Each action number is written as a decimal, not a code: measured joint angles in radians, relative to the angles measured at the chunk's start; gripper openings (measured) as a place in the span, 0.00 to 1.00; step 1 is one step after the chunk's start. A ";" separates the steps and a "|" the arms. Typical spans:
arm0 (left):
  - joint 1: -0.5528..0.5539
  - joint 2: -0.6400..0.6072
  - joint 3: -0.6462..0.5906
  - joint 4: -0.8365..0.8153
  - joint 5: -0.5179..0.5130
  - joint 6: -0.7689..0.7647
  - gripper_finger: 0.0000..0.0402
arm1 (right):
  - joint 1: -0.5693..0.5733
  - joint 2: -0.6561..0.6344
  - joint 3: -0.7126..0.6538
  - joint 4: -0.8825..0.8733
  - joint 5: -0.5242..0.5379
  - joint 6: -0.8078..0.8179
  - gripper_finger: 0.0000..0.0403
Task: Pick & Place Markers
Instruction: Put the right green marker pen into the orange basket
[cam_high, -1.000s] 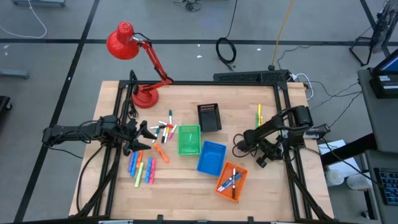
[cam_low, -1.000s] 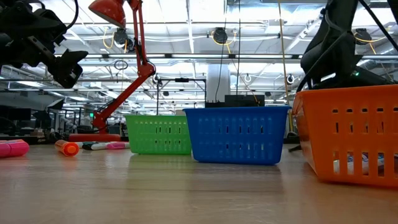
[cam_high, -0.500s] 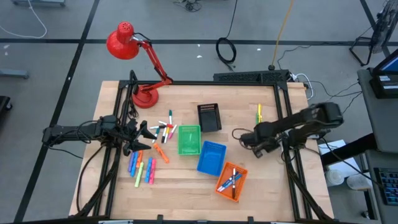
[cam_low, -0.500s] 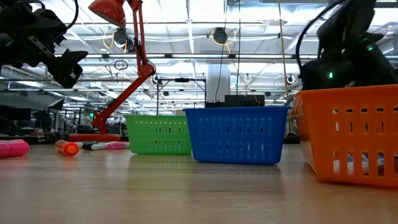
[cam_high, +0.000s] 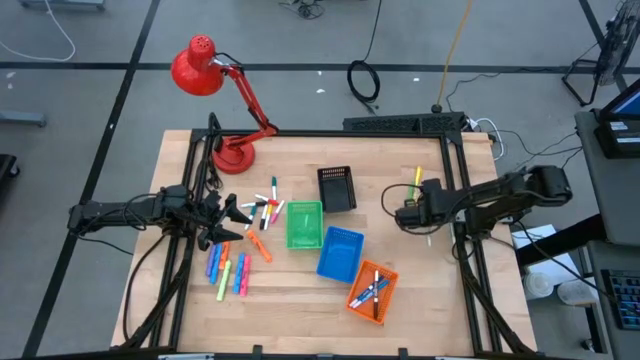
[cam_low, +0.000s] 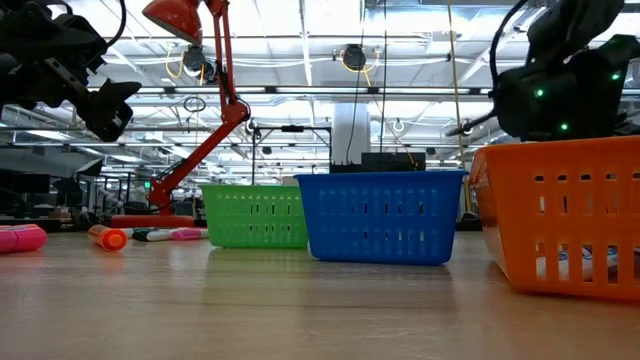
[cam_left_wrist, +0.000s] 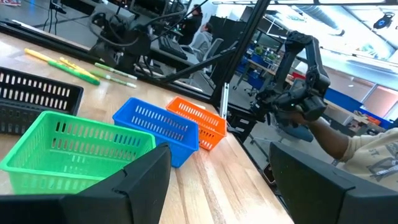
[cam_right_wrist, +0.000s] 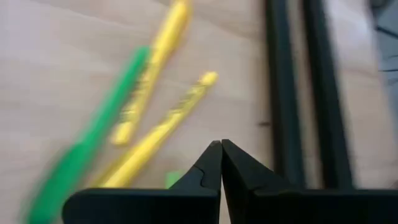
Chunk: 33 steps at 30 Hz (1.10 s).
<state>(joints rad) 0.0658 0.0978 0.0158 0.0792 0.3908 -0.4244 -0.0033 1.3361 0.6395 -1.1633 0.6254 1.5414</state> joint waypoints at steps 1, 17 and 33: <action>0.000 0.000 0.000 0.000 0.000 0.000 0.68 | -0.015 0.006 -0.008 0.004 0.002 0.000 0.00; 0.000 0.000 0.000 0.000 0.000 0.000 0.68 | -0.366 0.113 -0.153 0.201 -0.254 -0.451 0.00; 0.000 0.000 0.000 0.000 0.000 0.000 0.68 | -0.348 0.039 -0.050 0.136 -0.667 -0.617 0.00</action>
<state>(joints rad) 0.0658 0.0980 0.0162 0.0795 0.3908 -0.4244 -0.3512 1.3751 0.5891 -1.0275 -0.0412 0.9246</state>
